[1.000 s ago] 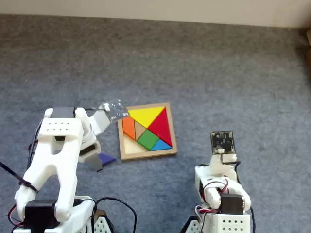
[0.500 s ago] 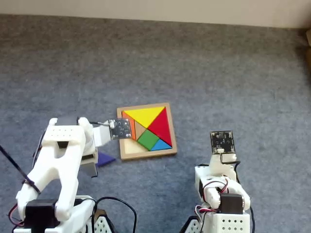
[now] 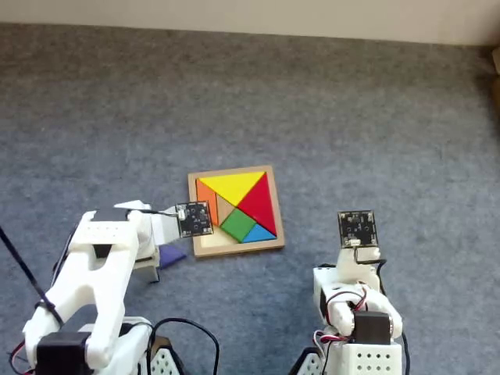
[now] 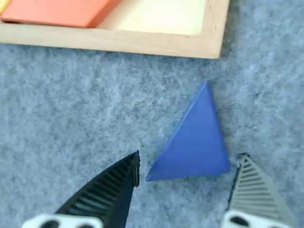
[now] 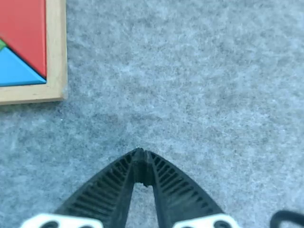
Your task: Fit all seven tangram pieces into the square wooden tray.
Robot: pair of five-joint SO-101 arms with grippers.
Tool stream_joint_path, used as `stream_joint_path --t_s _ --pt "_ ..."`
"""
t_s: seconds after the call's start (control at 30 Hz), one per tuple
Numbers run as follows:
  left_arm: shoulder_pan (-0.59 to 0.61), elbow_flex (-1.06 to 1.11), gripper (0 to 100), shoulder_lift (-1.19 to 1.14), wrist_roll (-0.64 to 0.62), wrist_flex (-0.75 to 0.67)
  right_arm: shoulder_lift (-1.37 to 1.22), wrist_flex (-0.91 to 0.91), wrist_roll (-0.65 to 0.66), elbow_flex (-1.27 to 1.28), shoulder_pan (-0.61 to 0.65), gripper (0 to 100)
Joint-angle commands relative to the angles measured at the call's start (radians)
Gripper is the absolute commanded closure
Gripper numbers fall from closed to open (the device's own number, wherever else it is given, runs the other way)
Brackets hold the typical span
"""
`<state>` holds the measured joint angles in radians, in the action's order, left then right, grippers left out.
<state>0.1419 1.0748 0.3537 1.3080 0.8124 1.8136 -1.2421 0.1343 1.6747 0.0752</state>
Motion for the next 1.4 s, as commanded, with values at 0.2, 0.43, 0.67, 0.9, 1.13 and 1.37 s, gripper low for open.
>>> stream_joint_path --t_s 0.2,0.43,0.67,0.9,1.13,1.37 --pt "-0.010 -0.004 80 0.021 0.089 -0.048 0.016 -0.005 -0.002 0.150 -0.008 99.1" --pt "-0.071 -0.005 80 0.022 0.034 -0.044 0.016 -0.005 -0.002 0.150 -0.008 99.1" --pt "-0.094 -0.005 80 0.013 0.037 -0.044 0.016 -0.005 -0.002 0.150 -0.008 99.1" --pt "-0.093 -0.008 90 0.024 0.029 -0.020 0.016 -0.005 -0.002 0.150 -0.008 99.1" --pt "-0.094 -0.170 96 0.024 0.029 0.275 0.016 -0.005 -0.002 0.150 -0.008 99.1" --pt "-0.097 -0.294 96 0.024 0.028 0.434 0.016 -0.005 -0.002 0.150 -0.008 99.1"
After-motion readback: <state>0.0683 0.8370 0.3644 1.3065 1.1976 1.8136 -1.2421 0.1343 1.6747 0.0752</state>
